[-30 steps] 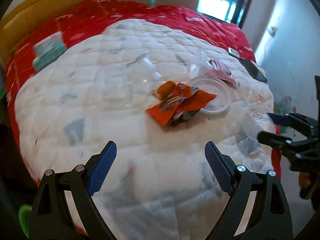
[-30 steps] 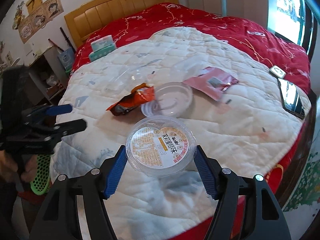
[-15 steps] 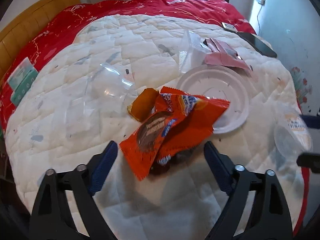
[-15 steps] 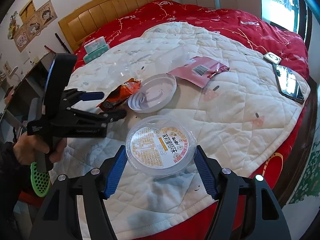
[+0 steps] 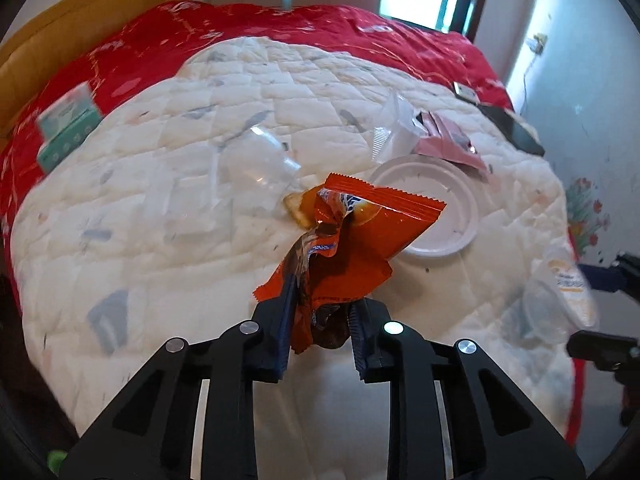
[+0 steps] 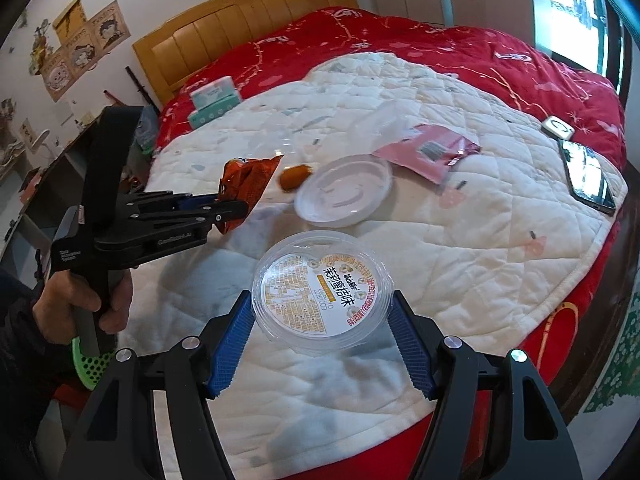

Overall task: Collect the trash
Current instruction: 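Grasp the orange wrapper with the left tool while the right tool grasps the round container, then drop the wrapper in the basket with the left tool while the right tool holds the container, then lower the round plastic container into the green basket and open the right tool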

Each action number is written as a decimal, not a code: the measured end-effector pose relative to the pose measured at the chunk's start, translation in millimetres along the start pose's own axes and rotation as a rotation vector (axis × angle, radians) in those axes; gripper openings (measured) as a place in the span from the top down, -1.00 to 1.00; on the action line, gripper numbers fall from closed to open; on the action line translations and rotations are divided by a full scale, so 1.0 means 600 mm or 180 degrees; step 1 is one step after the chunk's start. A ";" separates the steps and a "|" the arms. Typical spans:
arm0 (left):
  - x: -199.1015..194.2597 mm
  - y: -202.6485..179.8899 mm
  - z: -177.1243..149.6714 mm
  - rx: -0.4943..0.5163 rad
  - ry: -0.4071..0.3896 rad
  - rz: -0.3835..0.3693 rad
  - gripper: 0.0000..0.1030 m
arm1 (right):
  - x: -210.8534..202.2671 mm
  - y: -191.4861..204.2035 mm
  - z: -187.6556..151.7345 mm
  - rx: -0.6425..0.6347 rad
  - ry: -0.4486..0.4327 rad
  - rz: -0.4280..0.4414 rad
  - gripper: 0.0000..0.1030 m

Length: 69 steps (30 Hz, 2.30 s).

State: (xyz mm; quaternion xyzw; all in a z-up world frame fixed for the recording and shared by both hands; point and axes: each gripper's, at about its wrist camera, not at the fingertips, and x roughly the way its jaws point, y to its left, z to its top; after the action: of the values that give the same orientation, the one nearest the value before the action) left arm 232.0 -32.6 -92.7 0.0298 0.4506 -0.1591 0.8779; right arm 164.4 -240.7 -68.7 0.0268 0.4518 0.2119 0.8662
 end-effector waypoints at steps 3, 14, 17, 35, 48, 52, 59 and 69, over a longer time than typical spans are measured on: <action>-0.040 0.015 -0.022 -0.0154 -0.0051 0.0017 0.61 | -0.005 0.026 -0.002 -0.0090 -0.0014 0.0049 -0.27; -0.196 0.099 -0.136 -0.0684 -0.0288 0.0346 0.62 | -0.007 0.134 -0.008 -0.0395 -0.0022 0.0335 -0.27; -0.235 0.127 -0.174 -0.0882 -0.0364 0.0431 0.62 | -0.001 0.165 -0.012 -0.0483 0.0009 0.0418 -0.27; -0.352 0.295 -0.403 -0.1985 -0.0236 0.1166 0.62 | 0.034 0.326 -0.026 -0.0973 0.0187 0.0786 -0.27; -0.326 0.366 -0.512 -0.2560 0.0121 0.1201 0.48 | 0.057 0.409 -0.034 -0.1226 0.0291 0.0948 -0.27; -0.324 0.373 -0.529 -0.2679 0.0150 0.1211 0.05 | 0.064 0.425 -0.036 -0.1271 0.0324 0.0980 -0.27; -0.339 0.377 -0.542 -0.2773 0.0078 0.1219 -0.03 | 0.074 0.450 -0.039 -0.1348 0.0369 0.1063 -0.27; -0.402 0.373 -0.568 -0.2909 -0.0105 0.1403 -0.24 | 0.104 0.511 -0.051 -0.1497 0.0503 0.1206 -0.27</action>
State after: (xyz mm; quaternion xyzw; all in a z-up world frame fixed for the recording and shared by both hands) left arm -97.1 307.1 -121.8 -0.2656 0.4432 0.2430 0.8209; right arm 66.5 57.7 -61.9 -0.1071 0.4432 0.4697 0.7560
